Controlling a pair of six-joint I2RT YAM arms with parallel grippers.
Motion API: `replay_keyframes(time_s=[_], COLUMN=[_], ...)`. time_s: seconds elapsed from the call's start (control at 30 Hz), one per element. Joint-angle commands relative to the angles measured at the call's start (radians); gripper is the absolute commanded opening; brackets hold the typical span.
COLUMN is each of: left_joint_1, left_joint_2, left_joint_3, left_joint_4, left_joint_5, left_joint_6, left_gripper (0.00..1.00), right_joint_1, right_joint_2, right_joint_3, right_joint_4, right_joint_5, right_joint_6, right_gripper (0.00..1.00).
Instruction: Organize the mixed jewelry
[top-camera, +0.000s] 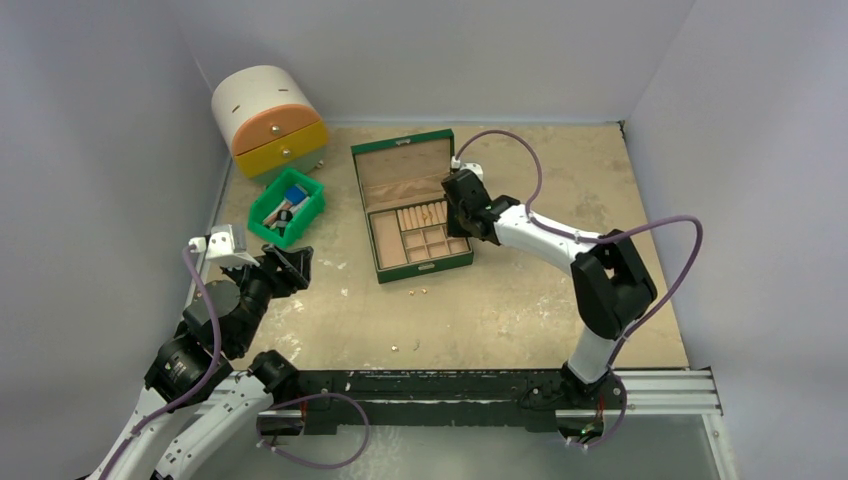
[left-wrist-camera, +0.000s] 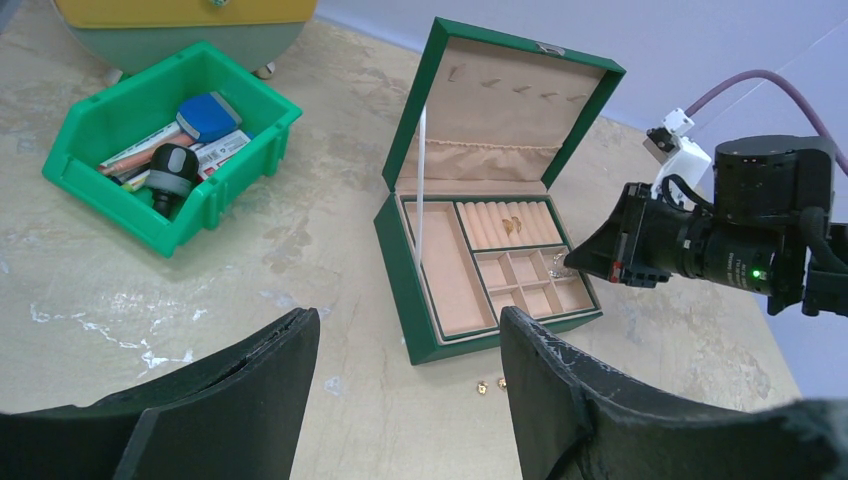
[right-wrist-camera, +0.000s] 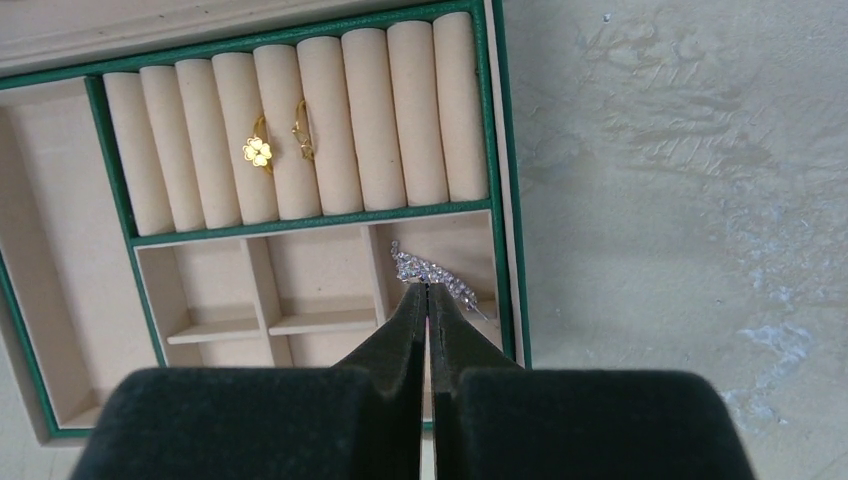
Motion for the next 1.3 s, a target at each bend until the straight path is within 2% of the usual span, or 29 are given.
replay_keyframes(time_s=[0.0, 0.2, 0.37, 0.5, 0.77, 0.93, 1.27], left_joint_1=[0.002, 0.002, 0.002, 0.001, 0.001, 0.002, 0.003], left_joint_2=[0.012, 0.013, 0.016, 0.016, 0.019, 0.021, 0.008], left_joint_3=[0.001, 0.001, 0.001, 0.001, 0.001, 0.0, 0.0], left_joint_4=[0.029, 0.03, 0.03, 0.03, 0.033, 0.034, 0.036], left_joint_5=[-0.011, -0.013, -0.011, -0.011, -0.004, 0.002, 0.007], left_joint_6=[-0.013, -0.014, -0.015, -0.014, -0.012, -0.01, -0.007], left_gripper=[0.66, 0.66, 0.66, 0.66, 0.66, 0.66, 0.66], right_joint_1=[-0.015, -0.016, -0.017, -0.018, -0.008, 0.033, 0.193], right_joint_2=[0.021, 0.037, 0.001, -0.041, -0.189, -0.283, -0.36], right_joint_3=[0.056, 0.045, 0.027, 0.015, -0.064, -0.163, -0.31], right_joint_4=[0.028, 0.033, 0.036, 0.019, 0.029, 0.039, 0.086], right_joint_5=[-0.021, -0.023, -0.017, -0.029, -0.072, -0.108, -0.089], right_joint_6=[-0.014, -0.002, 0.002, 0.003, -0.012, 0.038, 0.152], right_gripper=[0.0, 0.0, 0.16, 0.24, 0.25, 0.27, 0.3])
